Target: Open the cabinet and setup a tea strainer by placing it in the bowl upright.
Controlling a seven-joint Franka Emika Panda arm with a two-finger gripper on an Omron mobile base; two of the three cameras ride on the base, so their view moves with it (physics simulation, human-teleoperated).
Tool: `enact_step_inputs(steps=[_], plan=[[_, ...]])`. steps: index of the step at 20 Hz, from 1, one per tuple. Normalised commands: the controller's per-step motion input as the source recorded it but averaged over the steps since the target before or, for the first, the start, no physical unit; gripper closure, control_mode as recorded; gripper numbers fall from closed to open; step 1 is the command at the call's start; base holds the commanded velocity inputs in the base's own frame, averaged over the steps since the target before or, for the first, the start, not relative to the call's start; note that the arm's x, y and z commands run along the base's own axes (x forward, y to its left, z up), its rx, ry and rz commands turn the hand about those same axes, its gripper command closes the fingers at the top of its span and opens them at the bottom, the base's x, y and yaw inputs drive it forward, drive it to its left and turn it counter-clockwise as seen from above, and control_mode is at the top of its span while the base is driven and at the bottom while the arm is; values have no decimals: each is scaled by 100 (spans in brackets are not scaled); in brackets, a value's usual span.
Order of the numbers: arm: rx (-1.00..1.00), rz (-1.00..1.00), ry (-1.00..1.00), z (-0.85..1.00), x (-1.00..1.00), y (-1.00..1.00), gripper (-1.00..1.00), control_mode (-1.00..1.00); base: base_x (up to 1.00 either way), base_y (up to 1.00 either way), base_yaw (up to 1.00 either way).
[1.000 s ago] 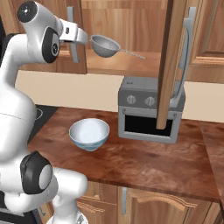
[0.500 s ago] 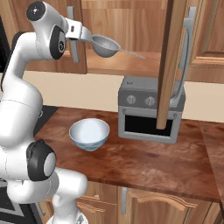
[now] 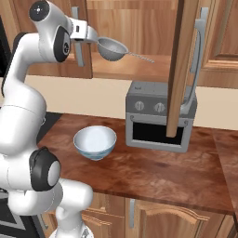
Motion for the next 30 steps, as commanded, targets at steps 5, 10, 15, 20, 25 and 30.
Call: enact_step_inputs(steps=[5, 10, 15, 20, 25, 30], plan=[[0, 0, 0, 0, 29, 0, -100, -100, 0, 0, 0], [0, 0, 0, 0, 29, 3, -100, -100, 0, 0, 0], [0, 0, 0, 0, 31, 8, 100, -100, 0, 0, 0], [0, 0, 0, 0, 16, 0, 100, -100, 0, 0, 0], [0, 0, 0, 0, 3, 0, 100, -100, 0, 0, 0], [0, 0, -1, 0, -2, 0, 100, -100, 0, 0, 0]])
